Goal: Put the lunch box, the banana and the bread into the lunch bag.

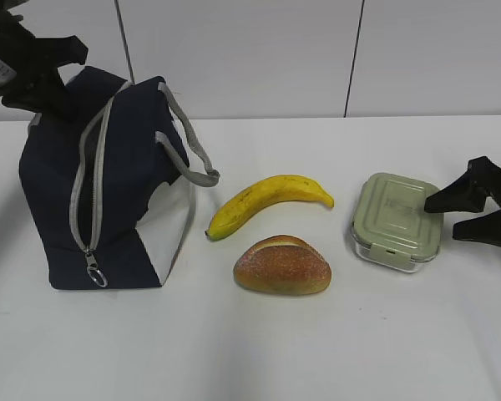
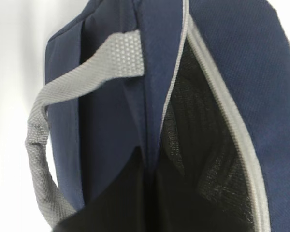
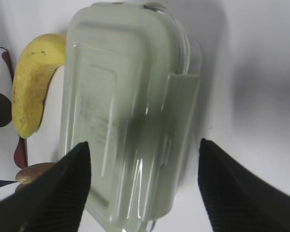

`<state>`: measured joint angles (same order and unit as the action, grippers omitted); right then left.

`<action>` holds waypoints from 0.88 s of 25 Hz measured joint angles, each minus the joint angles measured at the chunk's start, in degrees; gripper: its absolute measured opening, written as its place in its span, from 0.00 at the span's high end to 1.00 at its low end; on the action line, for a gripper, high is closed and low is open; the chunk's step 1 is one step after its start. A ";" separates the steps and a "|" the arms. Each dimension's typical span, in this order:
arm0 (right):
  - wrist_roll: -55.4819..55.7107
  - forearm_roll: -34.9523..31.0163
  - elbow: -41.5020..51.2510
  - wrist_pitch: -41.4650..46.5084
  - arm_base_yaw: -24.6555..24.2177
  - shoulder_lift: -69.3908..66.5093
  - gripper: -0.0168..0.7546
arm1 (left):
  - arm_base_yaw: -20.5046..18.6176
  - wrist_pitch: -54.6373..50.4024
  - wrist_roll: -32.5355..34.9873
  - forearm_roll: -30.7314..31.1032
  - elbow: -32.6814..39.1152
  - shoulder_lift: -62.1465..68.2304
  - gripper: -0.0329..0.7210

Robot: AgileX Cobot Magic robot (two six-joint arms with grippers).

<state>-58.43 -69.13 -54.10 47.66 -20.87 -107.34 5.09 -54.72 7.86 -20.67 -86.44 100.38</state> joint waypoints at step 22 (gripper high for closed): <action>-20.56 -15.68 -0.31 12.51 -1.95 -12.98 0.37 | 0.00 -0.66 0.00 0.00 0.00 0.00 0.96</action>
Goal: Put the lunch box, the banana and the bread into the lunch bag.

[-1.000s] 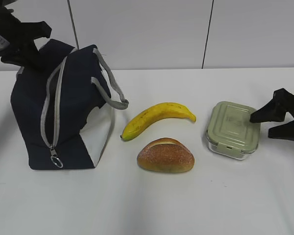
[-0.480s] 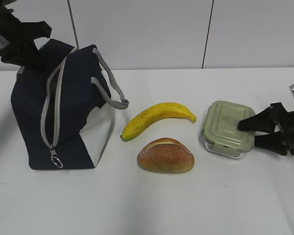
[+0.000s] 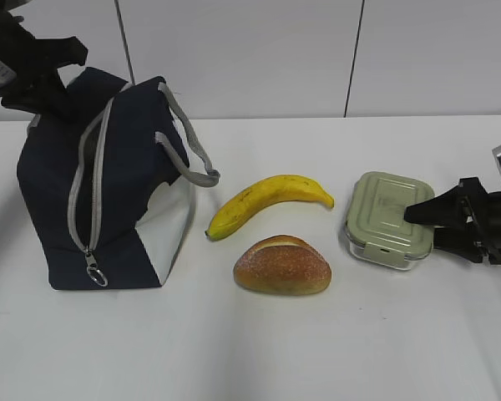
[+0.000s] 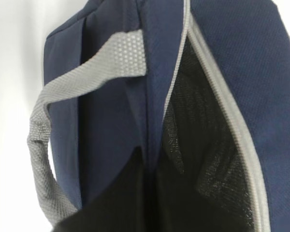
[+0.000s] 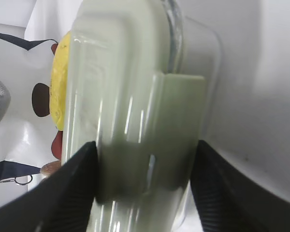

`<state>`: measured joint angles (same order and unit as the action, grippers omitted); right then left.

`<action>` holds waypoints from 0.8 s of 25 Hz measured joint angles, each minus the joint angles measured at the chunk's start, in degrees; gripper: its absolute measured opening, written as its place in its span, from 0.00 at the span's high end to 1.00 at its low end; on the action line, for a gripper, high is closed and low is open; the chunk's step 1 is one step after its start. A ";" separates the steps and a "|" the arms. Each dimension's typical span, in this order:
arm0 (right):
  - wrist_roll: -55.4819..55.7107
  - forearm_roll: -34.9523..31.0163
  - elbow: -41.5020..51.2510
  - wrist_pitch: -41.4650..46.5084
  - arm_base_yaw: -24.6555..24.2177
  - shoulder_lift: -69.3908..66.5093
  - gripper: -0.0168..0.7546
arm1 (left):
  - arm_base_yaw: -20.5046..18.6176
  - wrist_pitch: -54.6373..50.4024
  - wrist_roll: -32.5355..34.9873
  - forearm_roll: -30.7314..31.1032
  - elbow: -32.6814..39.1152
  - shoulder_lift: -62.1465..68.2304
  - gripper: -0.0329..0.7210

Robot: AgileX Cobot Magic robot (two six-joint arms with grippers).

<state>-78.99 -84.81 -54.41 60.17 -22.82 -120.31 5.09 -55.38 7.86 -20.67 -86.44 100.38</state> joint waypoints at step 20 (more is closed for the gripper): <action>-0.11 0.24 -0.02 1.94 0.00 -0.21 0.47 | 0.00 -0.24 0.00 -0.54 -0.07 0.00 0.96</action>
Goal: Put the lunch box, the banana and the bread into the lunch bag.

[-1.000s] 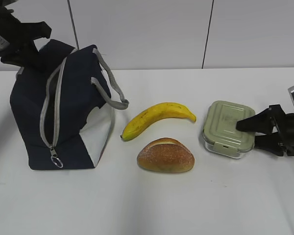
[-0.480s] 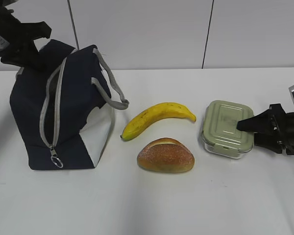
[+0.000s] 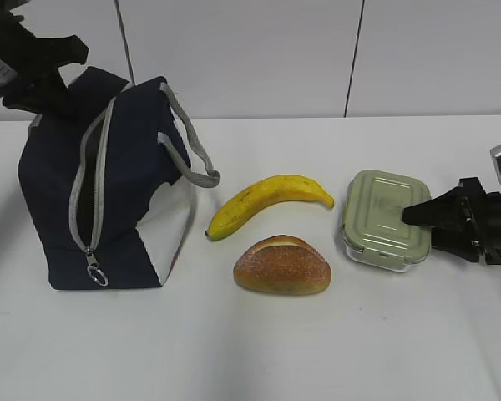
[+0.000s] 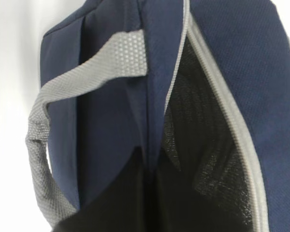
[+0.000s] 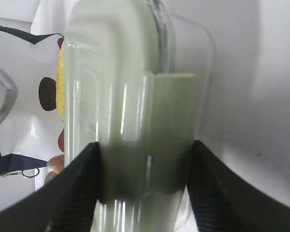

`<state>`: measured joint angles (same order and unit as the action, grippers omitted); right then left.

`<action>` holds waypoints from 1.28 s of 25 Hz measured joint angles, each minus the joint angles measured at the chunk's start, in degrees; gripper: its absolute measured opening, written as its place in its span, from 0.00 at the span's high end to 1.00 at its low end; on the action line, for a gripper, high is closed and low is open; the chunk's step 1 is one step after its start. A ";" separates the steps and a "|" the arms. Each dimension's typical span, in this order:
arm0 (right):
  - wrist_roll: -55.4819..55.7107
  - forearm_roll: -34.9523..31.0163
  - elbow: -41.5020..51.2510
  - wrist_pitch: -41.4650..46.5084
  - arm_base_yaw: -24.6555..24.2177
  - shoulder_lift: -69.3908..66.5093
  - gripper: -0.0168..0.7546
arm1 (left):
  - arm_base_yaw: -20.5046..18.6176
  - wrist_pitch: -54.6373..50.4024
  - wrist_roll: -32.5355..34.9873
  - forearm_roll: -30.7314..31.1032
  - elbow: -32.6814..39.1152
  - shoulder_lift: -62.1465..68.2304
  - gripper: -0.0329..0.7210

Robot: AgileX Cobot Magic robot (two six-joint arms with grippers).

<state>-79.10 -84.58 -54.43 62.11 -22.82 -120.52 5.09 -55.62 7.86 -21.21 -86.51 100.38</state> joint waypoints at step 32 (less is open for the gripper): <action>39.15 6.88 -20.00 3.61 14.83 15.61 0.47 | -0.05 0.00 0.00 -10.65 0.00 0.00 0.96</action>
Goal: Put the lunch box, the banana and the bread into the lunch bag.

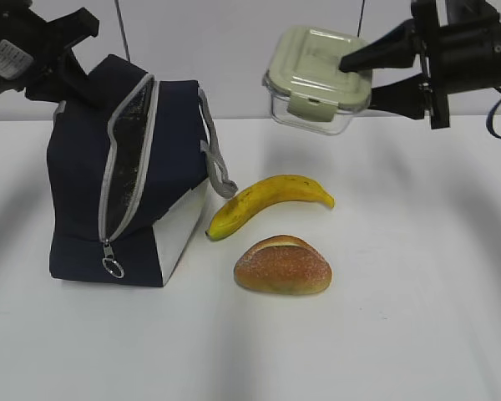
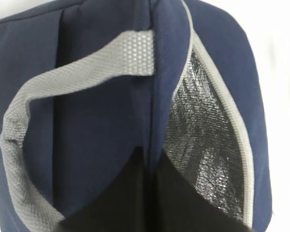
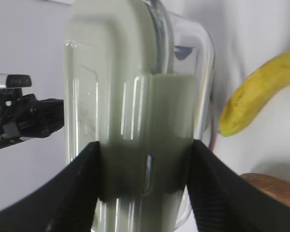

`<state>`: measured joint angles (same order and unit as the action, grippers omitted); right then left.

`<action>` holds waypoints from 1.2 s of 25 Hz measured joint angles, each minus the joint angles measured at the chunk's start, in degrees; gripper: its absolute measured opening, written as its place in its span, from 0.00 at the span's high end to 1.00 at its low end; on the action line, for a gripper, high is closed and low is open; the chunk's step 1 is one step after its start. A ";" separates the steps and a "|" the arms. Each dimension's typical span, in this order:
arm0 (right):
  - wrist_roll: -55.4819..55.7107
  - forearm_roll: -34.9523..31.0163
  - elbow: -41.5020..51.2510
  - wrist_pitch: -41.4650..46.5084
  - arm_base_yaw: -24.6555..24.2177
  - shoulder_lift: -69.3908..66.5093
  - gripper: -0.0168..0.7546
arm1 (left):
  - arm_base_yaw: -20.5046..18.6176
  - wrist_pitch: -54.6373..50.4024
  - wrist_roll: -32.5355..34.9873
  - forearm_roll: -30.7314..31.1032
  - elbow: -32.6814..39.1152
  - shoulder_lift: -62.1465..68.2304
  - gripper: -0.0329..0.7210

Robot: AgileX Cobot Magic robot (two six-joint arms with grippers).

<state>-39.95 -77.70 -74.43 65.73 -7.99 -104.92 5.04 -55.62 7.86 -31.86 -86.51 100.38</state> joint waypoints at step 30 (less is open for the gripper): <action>12.94 8.50 -15.89 -2.12 21.35 -7.98 0.47 | 0.00 -0.12 0.00 -2.12 0.00 0.00 0.96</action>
<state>-27.01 -69.19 -90.32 63.61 13.36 -112.90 5.04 -55.74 7.86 -33.98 -86.51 100.38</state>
